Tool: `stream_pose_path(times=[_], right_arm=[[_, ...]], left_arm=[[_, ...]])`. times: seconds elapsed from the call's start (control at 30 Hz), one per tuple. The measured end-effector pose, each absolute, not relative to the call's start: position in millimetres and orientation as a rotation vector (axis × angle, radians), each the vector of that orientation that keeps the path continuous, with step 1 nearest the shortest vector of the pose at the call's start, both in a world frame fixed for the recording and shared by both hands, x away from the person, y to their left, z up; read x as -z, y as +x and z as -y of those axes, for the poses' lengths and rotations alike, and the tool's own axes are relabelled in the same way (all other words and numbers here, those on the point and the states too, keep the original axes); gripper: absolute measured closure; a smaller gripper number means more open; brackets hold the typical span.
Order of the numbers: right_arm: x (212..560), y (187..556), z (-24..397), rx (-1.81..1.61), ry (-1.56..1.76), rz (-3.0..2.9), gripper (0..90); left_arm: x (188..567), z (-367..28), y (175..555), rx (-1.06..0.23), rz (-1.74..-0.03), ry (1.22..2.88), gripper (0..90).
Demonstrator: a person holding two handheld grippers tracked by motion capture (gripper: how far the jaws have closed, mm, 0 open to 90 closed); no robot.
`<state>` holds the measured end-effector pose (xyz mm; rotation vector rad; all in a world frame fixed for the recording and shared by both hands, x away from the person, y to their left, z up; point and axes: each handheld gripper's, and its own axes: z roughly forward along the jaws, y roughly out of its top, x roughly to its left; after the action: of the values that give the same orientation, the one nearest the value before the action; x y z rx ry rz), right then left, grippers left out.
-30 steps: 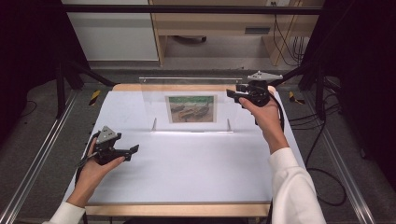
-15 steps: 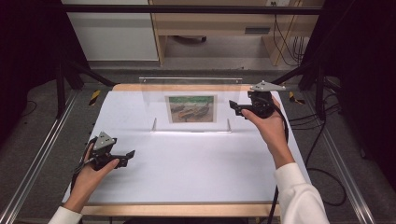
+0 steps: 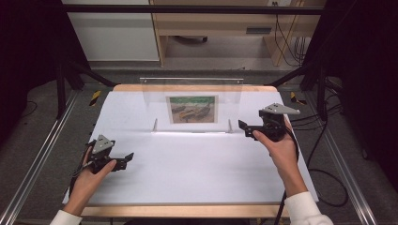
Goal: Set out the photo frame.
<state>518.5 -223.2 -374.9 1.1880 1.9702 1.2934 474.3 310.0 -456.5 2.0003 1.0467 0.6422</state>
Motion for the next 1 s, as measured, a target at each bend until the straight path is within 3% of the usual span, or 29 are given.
stream_pose_path(times=[1.0], right_arm=[[445, 459, 248, -1.113, 1.261, -2.108, 6.4]], left_arm=[[459, -320, 470, -0.644, -1.069, 2.018, 8.7]])
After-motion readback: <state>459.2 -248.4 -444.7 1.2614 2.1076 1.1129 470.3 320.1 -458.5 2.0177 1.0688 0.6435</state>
